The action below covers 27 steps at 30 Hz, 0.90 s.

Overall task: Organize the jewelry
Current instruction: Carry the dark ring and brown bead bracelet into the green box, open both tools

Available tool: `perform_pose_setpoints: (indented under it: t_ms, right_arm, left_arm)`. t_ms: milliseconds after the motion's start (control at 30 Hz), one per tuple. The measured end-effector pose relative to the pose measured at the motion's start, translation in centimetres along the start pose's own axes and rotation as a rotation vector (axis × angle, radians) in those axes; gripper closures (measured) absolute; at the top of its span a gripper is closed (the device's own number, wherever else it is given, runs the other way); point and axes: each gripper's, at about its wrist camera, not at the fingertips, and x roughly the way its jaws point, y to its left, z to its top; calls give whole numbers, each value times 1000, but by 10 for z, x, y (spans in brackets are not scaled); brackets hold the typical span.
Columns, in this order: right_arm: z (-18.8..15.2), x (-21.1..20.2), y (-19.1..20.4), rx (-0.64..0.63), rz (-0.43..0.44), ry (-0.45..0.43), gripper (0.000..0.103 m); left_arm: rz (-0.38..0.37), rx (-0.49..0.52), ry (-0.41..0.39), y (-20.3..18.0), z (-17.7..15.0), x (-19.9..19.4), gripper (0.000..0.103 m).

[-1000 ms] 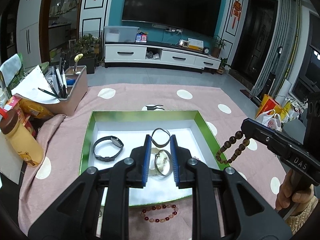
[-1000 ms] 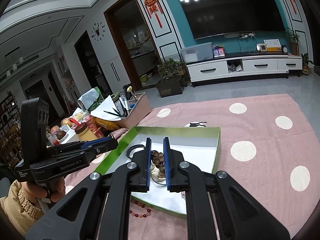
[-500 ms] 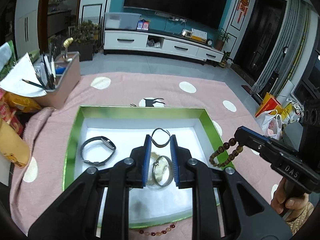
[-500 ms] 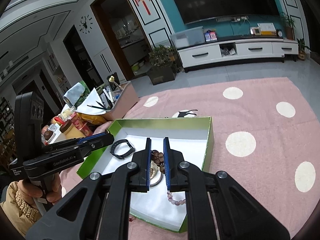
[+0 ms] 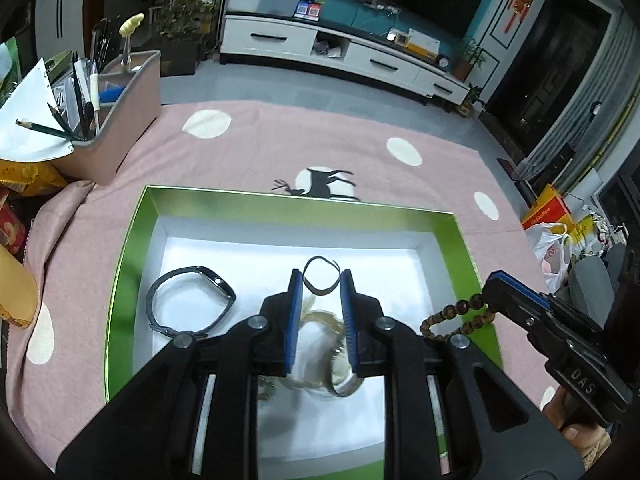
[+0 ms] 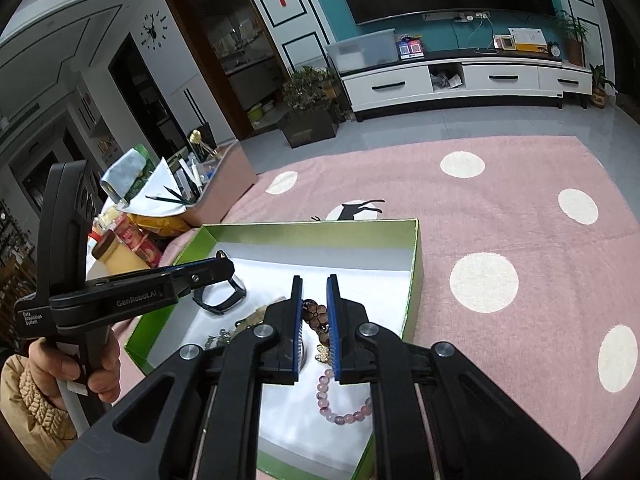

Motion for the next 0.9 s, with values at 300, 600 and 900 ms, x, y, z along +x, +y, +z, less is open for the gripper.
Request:
perform_pose_setpoints:
  t_ms: [300, 600, 900]
  right_arm:
    - [0, 13, -1, -11, -31, 25, 92]
    - [-2, 19, -2, -14, -51, 41, 92]
    - [0, 24, -2, -16, -65, 50, 92]
  left_arm:
    - [64, 22, 17, -2, 1, 13, 84]
    - [103, 35, 18, -1, 2, 16, 84]
    - [118, 48, 20, -2, 2, 18, 84]
